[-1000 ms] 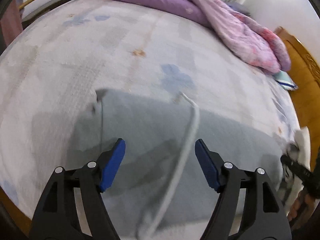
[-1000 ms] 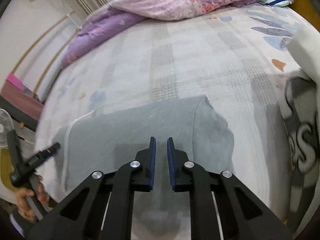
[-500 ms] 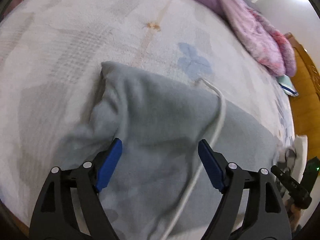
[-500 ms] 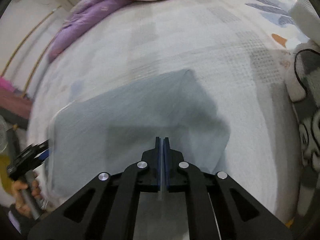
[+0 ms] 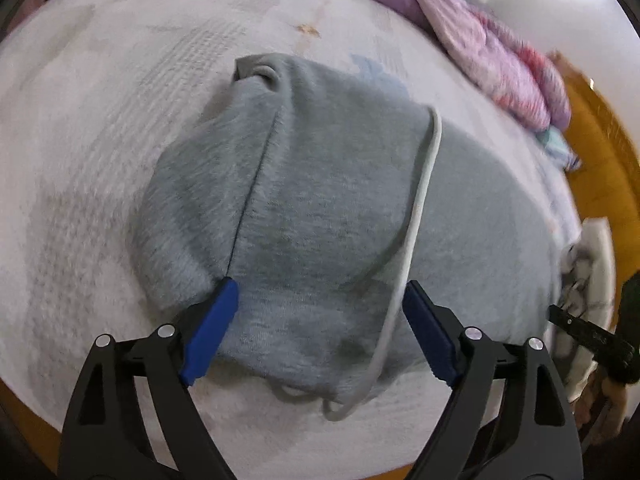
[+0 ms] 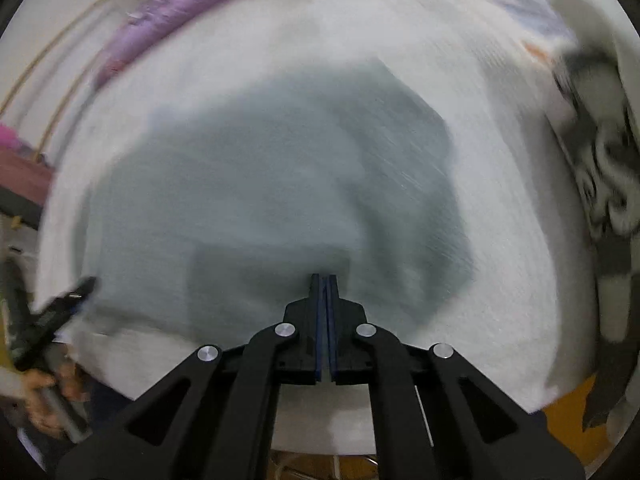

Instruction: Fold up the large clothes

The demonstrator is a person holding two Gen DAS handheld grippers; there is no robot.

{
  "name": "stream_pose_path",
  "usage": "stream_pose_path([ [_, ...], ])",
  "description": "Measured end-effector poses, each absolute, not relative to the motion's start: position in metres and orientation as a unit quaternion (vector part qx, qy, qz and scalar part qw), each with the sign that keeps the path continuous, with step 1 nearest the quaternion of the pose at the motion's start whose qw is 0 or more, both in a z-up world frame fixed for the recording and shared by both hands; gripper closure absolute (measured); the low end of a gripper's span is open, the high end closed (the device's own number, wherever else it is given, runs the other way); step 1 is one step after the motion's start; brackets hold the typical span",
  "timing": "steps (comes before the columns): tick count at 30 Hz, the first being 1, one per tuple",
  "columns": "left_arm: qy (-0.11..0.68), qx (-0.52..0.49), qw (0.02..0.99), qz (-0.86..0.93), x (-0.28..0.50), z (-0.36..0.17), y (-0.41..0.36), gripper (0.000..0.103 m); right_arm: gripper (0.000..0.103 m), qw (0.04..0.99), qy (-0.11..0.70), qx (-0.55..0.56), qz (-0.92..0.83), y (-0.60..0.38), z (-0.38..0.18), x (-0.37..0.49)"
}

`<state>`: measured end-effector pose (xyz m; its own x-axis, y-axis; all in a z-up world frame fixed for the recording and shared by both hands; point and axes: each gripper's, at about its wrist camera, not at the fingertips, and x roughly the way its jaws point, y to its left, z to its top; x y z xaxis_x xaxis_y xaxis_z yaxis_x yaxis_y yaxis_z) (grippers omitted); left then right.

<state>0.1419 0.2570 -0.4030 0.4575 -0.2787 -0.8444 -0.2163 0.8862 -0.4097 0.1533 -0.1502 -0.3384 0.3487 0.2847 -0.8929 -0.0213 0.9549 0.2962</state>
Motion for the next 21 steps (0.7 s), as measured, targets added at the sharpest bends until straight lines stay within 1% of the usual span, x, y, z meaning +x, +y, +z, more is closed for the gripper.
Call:
stream_pose_path([
  [4, 0.508, -0.281, 0.814, -0.015, 0.138, -0.4, 0.266, 0.019, 0.101, 0.816, 0.542, 0.121, 0.158, -0.103, -0.307, 0.178],
  [8, 0.498, -0.324, 0.804, -0.017, 0.13, -0.39, 0.278, 0.018, 0.101, 0.811, 0.551, 0.094, 0.173, -0.055, -0.307, 0.223],
  [10, 0.494, -0.34, 0.8, -0.006, 0.126, -0.387, 0.287, 0.016, 0.101, 0.809, 0.559, 0.081, 0.164, -0.041, -0.311, 0.241],
  [12, 0.497, -0.345, 0.796, 0.016, 0.119, -0.389, 0.297, 0.016, 0.101, 0.809, 0.568, 0.056, 0.14, -0.027, -0.319, 0.255],
  [14, 0.499, -0.353, 0.791, 0.03, 0.112, -0.393, 0.306, 0.014, 0.101, 0.795, 0.59, 0.066, 0.126, -0.025, -0.338, 0.269],
  [15, 0.504, -0.361, 0.784, 0.038, 0.108, -0.398, 0.31, 0.014, 0.103, 0.787, 0.6, 0.07, 0.122, -0.02, -0.35, 0.272],
  [18, 0.513, -0.385, 0.766, 0.037, 0.103, -0.413, 0.315, 0.014, 0.103, 0.773, 0.619, 0.077, 0.115, -0.018, -0.377, 0.282],
  [21, 0.504, -0.383, 0.773, 0.038, 0.102, -0.416, 0.313, 0.013, 0.103, 0.768, 0.622, 0.103, 0.112, -0.023, -0.387, 0.287],
])
